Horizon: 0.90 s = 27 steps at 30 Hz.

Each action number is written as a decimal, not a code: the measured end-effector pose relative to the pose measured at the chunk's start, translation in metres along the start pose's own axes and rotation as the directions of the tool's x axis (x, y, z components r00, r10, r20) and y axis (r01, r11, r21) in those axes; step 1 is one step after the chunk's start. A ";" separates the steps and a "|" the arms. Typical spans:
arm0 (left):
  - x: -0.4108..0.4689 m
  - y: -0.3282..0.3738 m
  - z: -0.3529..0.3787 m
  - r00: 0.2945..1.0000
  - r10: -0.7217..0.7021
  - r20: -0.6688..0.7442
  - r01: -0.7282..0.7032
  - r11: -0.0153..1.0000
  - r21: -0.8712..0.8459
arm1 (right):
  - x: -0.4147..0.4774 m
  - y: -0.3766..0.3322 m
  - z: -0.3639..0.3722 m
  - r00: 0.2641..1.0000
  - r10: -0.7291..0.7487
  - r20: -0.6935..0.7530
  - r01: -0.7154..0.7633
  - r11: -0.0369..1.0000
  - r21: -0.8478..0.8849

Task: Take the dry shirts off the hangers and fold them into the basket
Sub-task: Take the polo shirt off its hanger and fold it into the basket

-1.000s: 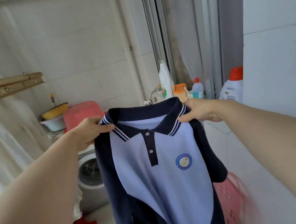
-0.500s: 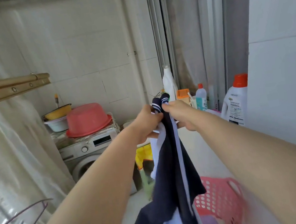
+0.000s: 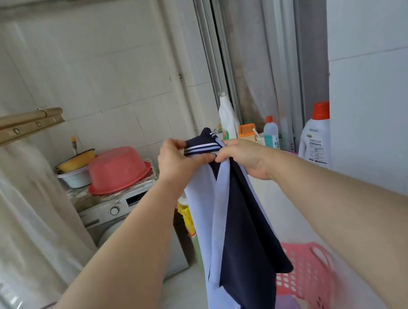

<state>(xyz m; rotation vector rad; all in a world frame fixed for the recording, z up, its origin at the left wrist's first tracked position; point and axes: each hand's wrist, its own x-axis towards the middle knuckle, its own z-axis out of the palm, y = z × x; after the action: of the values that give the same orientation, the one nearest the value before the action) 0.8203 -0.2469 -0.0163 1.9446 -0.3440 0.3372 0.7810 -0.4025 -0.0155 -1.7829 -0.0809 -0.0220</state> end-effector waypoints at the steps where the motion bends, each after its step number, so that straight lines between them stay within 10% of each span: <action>1: 0.001 0.001 -0.002 0.999 0.028 0.043 -0.029 0.999 0.029 | -0.003 -0.001 -0.001 1.000 0.002 0.008 -0.002 1.000 0.023; 6: 0.002 0.014 -0.009 0.942 -0.006 0.336 -0.079 0.968 0.237 | -0.008 0.001 0.002 1.000 -0.011 0.027 0.017 0.975 -0.222; 19: 0.011 0.032 -0.002 0.965 0.136 0.223 -0.246 0.762 0.599 | -0.010 0.052 -0.029 0.997 0.010 -0.079 -0.059 0.753 -0.655; 22: 0.017 0.036 -0.008 0.974 0.152 0.168 -0.226 0.727 0.648 | -0.018 0.074 -0.040 0.959 -0.018 -0.284 -0.164 0.780 -0.604; 27: 0.016 0.041 0.005 0.975 0.179 0.131 -0.218 0.670 0.710 | -0.024 0.078 -0.015 0.994 0.031 -0.101 -0.078 0.858 -0.508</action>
<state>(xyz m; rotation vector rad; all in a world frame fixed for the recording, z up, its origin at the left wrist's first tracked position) 0.8196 -0.2686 0.0230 2.7119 -0.5133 0.6439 0.7624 -0.4343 -0.0900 -2.3171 0.0469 -0.0896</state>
